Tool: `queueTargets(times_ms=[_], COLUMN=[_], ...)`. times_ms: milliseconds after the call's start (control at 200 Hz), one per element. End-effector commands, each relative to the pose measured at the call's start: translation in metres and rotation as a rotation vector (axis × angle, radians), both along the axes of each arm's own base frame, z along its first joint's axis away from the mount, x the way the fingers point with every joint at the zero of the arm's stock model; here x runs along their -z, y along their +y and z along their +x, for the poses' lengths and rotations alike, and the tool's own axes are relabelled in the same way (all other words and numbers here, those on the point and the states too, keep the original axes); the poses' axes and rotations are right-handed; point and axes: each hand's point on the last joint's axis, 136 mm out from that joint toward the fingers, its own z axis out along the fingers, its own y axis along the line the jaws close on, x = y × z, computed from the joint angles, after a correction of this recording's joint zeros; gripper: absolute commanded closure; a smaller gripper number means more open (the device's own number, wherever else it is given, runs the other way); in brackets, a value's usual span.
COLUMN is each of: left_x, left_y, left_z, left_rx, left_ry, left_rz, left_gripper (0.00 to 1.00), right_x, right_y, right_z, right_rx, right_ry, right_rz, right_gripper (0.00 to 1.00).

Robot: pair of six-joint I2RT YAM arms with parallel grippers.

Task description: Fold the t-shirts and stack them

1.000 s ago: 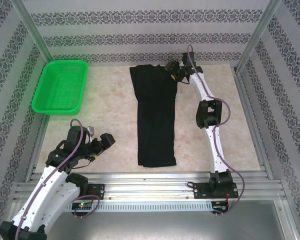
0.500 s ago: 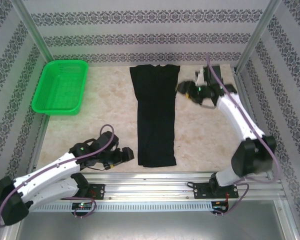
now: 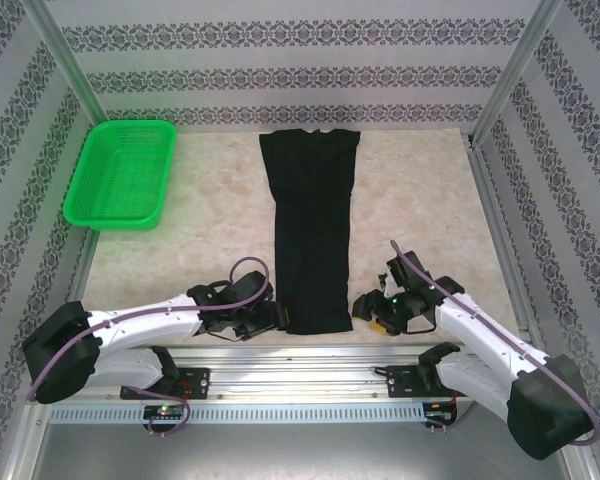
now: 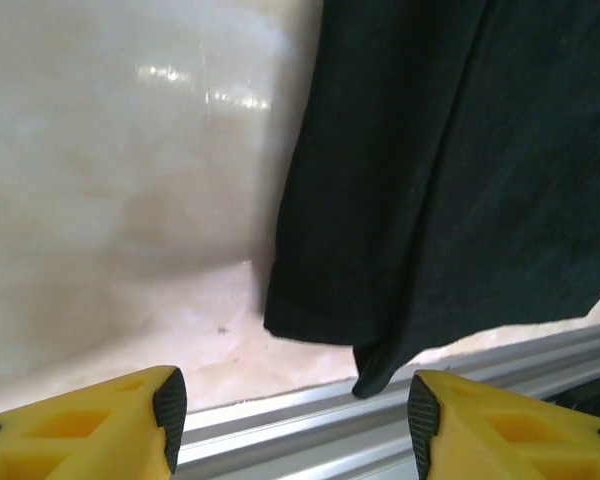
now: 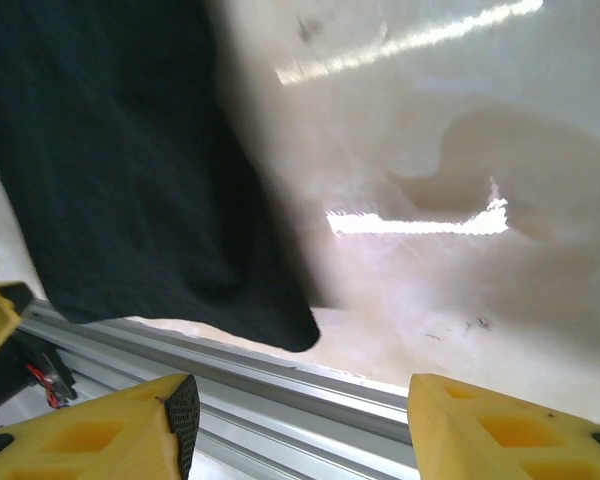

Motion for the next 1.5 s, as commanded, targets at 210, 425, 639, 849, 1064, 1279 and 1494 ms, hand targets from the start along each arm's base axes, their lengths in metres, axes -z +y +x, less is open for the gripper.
queueTargets(times_ms=[210,425,639,849,1064,1279,1494], left_x=[0.012,0.029,0.034,0.032,0.026,0.021,0.019], left_y=[-0.012,-0.022,-0.033,-0.044,-0.060,-0.079,-0.091], left_z=[0.017,0.029,0.040,0.045,0.052,0.060,0.067], left_rx=[-0.057,-0.086,-0.092,-0.084,-0.065,-0.050,-0.059], left_ry=[-0.056,-0.079,-0.099,-0.102,-0.104,-0.102,-0.096], left_rz=[-0.037,-0.059,-0.061,-0.074,-0.098,-0.135,-0.160], left_gripper=[0.41,0.46,0.53,0.55,0.56,0.60,0.68], right_x=[0.019,0.034,0.028,0.017,0.012,0.019,0.022], right_y=[0.017,0.018,0.026,0.030,0.036,0.041,0.041], right_z=[0.013,0.017,0.023,0.015,0.015,0.017,0.020], right_rx=[0.007,-0.005,-0.027,-0.036,-0.044,-0.060,-0.063], right_ry=[-0.048,-0.051,-0.071,-0.085,-0.094,-0.079,-0.075], right_rz=[0.022,-0.011,0.018,0.053,0.067,0.051,0.035], right_gripper=[0.41,0.42,0.42,0.44,0.45,0.52,0.65])
